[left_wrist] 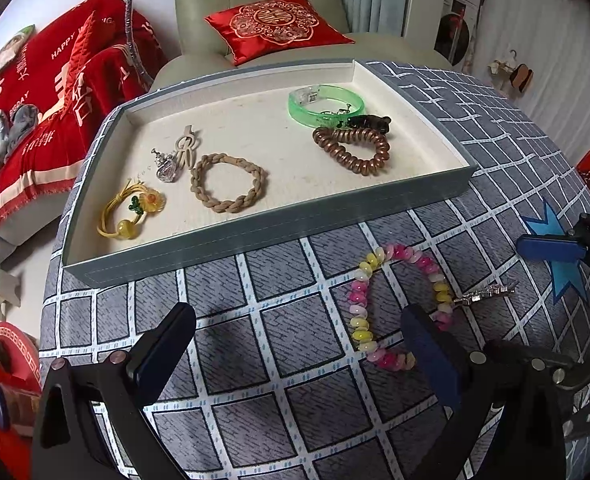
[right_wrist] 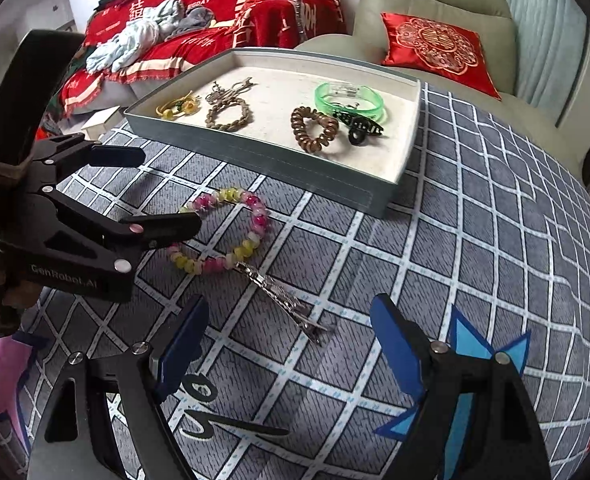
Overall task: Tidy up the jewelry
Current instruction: 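Grasp the silver star hair clip with the right tool while the left tool grasps the pink-yellow beaded bracelet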
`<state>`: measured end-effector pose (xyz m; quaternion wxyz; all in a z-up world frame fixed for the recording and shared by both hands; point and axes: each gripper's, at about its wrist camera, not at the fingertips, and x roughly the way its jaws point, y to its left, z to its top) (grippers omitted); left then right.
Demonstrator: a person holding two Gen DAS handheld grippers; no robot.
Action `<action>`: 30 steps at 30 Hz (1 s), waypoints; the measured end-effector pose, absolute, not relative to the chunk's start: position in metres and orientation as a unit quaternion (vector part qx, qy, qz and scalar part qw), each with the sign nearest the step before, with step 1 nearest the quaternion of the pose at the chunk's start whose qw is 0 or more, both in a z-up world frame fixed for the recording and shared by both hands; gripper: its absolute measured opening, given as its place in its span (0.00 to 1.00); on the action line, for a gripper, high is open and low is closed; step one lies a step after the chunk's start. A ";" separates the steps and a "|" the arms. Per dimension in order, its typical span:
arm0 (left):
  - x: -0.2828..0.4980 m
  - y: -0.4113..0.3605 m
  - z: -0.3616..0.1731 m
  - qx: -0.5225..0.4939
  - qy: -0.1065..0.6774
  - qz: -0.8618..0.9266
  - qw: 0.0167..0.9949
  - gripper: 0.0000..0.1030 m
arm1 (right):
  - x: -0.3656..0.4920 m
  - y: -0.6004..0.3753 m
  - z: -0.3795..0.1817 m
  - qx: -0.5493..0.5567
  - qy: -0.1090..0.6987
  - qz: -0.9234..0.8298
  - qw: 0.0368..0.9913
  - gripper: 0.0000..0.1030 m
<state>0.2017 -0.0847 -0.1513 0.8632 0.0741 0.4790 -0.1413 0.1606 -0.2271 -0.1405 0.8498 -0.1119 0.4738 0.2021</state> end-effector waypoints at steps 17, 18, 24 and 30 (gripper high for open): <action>0.211 -0.088 -0.160 0.074 0.488 -0.134 0.859 1.00 | 0.171 -0.220 -0.149 -0.130 0.479 0.199 0.845 0.77; 0.211 -0.087 -0.160 0.074 0.488 -0.134 0.859 1.00 | 0.171 -0.220 -0.149 -0.130 0.478 0.200 0.845 0.76; 0.210 -0.088 -0.160 0.072 0.488 -0.133 0.860 1.00 | 0.167 -0.214 -0.147 -0.132 0.480 0.206 0.843 0.62; 0.208 -0.090 -0.158 0.072 0.487 -0.136 0.859 1.00 | 0.162 -0.208 -0.145 -0.130 0.482 0.209 0.841 0.39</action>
